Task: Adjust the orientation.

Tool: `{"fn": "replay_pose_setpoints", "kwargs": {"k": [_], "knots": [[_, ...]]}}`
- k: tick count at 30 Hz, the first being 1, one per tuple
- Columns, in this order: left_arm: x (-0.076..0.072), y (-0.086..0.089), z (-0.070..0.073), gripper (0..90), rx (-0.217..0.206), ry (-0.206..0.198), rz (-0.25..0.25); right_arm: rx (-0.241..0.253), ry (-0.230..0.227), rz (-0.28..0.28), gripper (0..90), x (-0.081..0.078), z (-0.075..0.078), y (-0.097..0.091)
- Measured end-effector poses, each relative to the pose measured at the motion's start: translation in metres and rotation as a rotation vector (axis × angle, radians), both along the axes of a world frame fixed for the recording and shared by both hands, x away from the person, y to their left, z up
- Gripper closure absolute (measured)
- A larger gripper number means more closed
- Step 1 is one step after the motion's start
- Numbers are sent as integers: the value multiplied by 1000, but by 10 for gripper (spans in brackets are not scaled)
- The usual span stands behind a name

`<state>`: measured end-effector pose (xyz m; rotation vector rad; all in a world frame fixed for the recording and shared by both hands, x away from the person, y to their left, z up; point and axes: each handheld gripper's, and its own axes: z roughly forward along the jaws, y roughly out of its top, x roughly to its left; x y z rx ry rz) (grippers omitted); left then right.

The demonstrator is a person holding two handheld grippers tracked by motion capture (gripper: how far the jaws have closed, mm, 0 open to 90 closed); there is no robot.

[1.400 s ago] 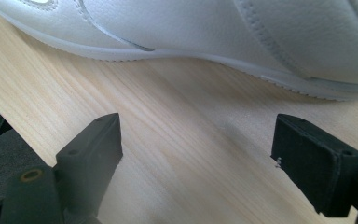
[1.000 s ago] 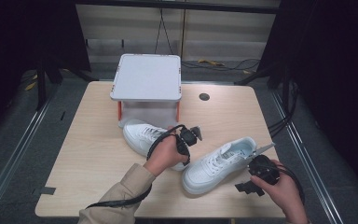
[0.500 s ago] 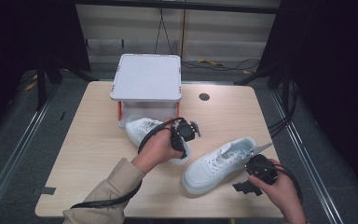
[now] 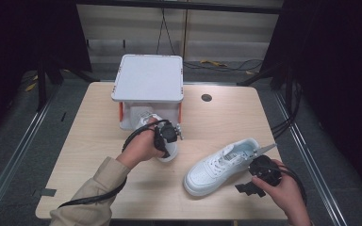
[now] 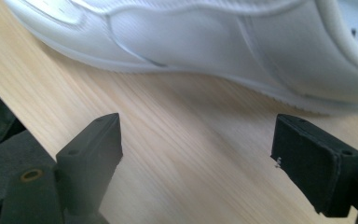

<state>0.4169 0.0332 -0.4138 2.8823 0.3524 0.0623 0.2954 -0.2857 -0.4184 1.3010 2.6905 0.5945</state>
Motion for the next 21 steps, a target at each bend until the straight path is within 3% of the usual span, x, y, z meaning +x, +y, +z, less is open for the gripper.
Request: {"fn": "replay_pose_setpoints", "kwargs": {"k": [2,5,8,9,10,14,15,21], "knots": [[-5,12,-4,695,-33,25,25,7,-16,8,157,-1,4,5],[-10,29,-10,662,-25,71,47,36,-47,37,157,-4,13,14],[-14,41,-13,654,-45,75,49,75,-66,71,157,-5,19,24],[-15,43,-13,648,-31,86,54,95,-72,88,157,-4,20,28],[-15,44,-12,643,-25,76,36,108,-73,93,156,-3,21,33],[-16,43,-15,619,-50,72,73,129,-77,110,155,3,21,49],[-16,43,-15,566,-48,76,71,120,-60,115,156,4,22,56],[-15,42,-19,478,-108,79,157,129,-53,149,158,4,33,63]]}}
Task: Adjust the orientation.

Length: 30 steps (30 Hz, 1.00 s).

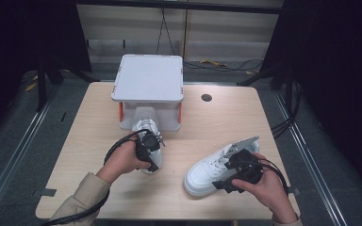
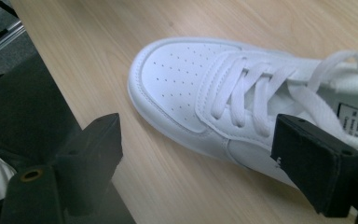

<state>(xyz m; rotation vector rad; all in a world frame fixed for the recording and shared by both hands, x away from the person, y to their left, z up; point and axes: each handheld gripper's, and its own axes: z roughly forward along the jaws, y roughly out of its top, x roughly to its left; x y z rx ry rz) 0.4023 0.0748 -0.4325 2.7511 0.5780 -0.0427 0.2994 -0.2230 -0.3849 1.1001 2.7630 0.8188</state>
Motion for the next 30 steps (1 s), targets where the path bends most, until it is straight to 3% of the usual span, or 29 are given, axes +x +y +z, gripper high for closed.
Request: {"fn": "replay_pose_setpoints", "kwargs": {"k": [2,3,5,7,8,9,10,11,14,20,25,26,27,28,30], "knots": [[2,1,0,492,-16,19,44,-7,-3,-2,159,2,5,3],[2,1,0,492,-16,24,55,-12,-10,11,210,4,8,7],[1,1,0,501,-14,8,44,-9,-12,27,229,6,10,10],[1,0,0,569,-14,-6,36,6,-24,42,263,12,13,16],[1,0,0,612,-32,39,43,9,-24,43,296,15,15,19],[1,0,0,696,-32,37,27,7,-44,46,362,20,18,23],[1,0,1,708,-34,54,27,0,-49,47,409,23,19,26],[1,0,1,740,-29,49,15,-7,-64,54,414,28,20,30],[-1,-1,5,761,-6,25,-29,-38,-113,40,552,42,25,41],[5,0,24,746,28,-31,-123,23,-128,33,887,80,37,57],[21,6,37,726,32,-64,-109,31,-211,-32,900,118,64,72],[26,7,39,726,36,-60,-96,52,-235,-61,900,135,74,80],[30,10,40,726,23,-65,-76,52,-235,-61,900,135,74,80],[35,12,39,723,8,-63,-71,68,-256,-90,900,153,79,90],[43,15,37,719,2,-74,-79,68,-264,-97,900,161,80,96]]}}
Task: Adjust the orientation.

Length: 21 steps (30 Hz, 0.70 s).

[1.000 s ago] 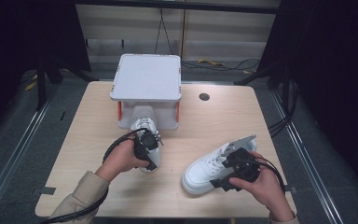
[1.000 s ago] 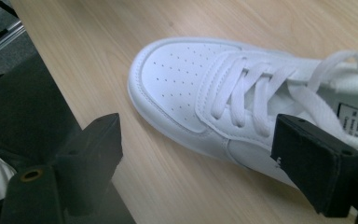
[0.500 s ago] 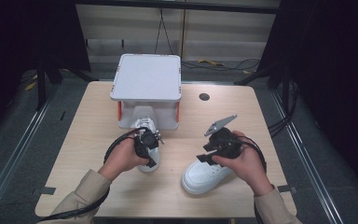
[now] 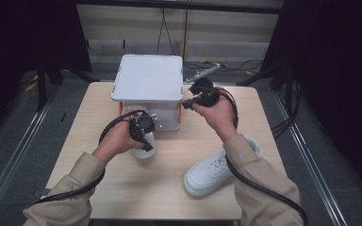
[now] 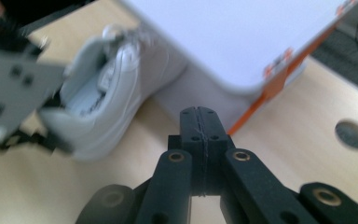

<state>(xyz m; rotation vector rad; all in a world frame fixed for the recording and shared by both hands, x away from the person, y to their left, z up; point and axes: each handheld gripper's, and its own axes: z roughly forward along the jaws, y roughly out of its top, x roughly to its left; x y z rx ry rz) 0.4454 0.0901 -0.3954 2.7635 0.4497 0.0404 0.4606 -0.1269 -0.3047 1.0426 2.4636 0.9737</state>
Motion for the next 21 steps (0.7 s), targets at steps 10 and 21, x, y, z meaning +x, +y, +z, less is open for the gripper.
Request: {"fn": "replay_pose_setpoints", "kwargs": {"k": [10,21], "knots": [[22,15,-19,695,78,-13,-17,-16,-23,-38,900,56,-18,44],[27,45,-18,692,-2,-14,169,-9,-27,-56,900,56,-27,48]]}}
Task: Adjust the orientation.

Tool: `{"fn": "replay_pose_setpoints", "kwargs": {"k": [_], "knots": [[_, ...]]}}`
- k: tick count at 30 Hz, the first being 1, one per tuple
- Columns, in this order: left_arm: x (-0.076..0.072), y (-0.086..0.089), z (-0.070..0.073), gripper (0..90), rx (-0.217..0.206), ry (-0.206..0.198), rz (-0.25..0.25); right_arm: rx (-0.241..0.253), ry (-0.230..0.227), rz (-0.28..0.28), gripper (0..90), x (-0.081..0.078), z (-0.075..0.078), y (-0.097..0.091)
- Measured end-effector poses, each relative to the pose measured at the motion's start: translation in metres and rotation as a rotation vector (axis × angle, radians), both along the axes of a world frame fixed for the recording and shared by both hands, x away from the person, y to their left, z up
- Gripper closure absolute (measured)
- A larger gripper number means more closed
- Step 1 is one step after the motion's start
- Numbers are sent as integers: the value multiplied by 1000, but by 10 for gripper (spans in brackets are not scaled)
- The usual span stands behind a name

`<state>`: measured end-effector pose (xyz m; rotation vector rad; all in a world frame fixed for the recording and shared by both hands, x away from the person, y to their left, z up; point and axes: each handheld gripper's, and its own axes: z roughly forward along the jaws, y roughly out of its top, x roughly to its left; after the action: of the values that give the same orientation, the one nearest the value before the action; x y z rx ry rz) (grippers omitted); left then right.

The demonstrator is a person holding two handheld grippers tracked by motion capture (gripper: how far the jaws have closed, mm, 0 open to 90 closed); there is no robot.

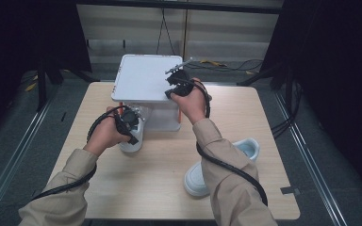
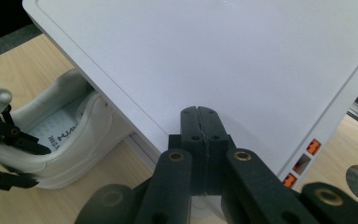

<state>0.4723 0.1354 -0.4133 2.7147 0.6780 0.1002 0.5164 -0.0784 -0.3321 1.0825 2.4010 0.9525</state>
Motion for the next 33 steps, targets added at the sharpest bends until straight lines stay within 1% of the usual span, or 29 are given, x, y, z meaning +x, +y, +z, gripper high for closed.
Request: {"fn": "replay_pose_setpoints", "kwargs": {"k": [2,3,5,6,8,10,11,12,13,14,15,16,17,18,19,20,21,22,23,24,25,26,27,28,29,30,31,32,33], "knots": [[4,-1,-2,715,-30,-12,31,16,7,-11,900,0,0,-1],[4,-3,-2,723,-39,-12,30,21,7,-13,900,0,-1,-1],[5,-8,-2,728,-41,-20,49,15,3,-15,900,-1,-1,0],[6,-10,-2,727,-51,-32,44,11,-2,-7,900,-1,-1,0],[10,-13,-2,727,-44,-29,56,15,1,-7,900,0,-1,0],[14,-15,-3,716,-32,-54,59,17,4,-13,900,-1,-1,0],[15,-15,-2,710,-30,-54,61,13,-1,-11,900,-1,-1,0],[14,-15,-2,703,-22,-66,54,10,-6,-11,900,-1,-1,1],[11,-16,-1,688,-13,-83,64,5,-10,-8,900,-2,-1,1],[9,-16,0,669,-8,-94,86,5,-9,-10,900,-2,-1,1],[8,-16,3,626,-22,-97,96,9,-12,-8,900,-2,-2,0],[6,-14,6,583,-35,-104,95,18,-16,-9,900,-2,-3,0],[4,-13,11,561,-34,-128,93,18,-18,-6,900,-3,-3,-1],[1,-12,18,549,-37,-144,94,22,-18,-8,900,-3,-3,-1],[-3,-11,27,544,-55,-156,91,28,-22,-4,900,-3,-4,-2],[-6,-11,31,542,-74,-165,101,35,-21,-6,900,-3,-4,-3],[-11,-10,38,534,-85,-166,98,40,-15,-10,900,-3,-4,-3],[-16,-11,42,531,-106,-163,90,48,-13,-13,900,-3,-5,-4],[-21,-12,45,535,-107,-167,83,58,-12,-14,900,-3,-5,-5],[-26,-12,47,556,-86,-158,66,67,-12,-18,900,-3,-6,-5],[-31,-12,45,633,-69,-125,43,73,-11,-18,900,-3,-6,-6],[-35,-13,42,668,-54,-99,26,74,-10,-16,900,-3,-6,-6],[-38,-14,35,688,-45,-96,23,76,-9,-16,900,-3,-6,-6],[-39,-13,28,756,-21,-76,19,72,-9,-18,900,-3,-6,-6],[-39,-13,20,786,-13,-58,19,74,-11,-20,900,-4,-6,-6],[-38,-11,12,820,-13,-57,36,76,-9,-23,900,-4,-6,-6],[-37,-10,3,877,-1,-28,61,77,-9,-23,900,-4,-6,-6],[-36,-10,-1,890,-3,-32,67,74,-11,-22,900,-4,-6,-6],[-35,-9,-7,900,0,-44,87,72,-10,-21,900,-4,-6,-6]]}}
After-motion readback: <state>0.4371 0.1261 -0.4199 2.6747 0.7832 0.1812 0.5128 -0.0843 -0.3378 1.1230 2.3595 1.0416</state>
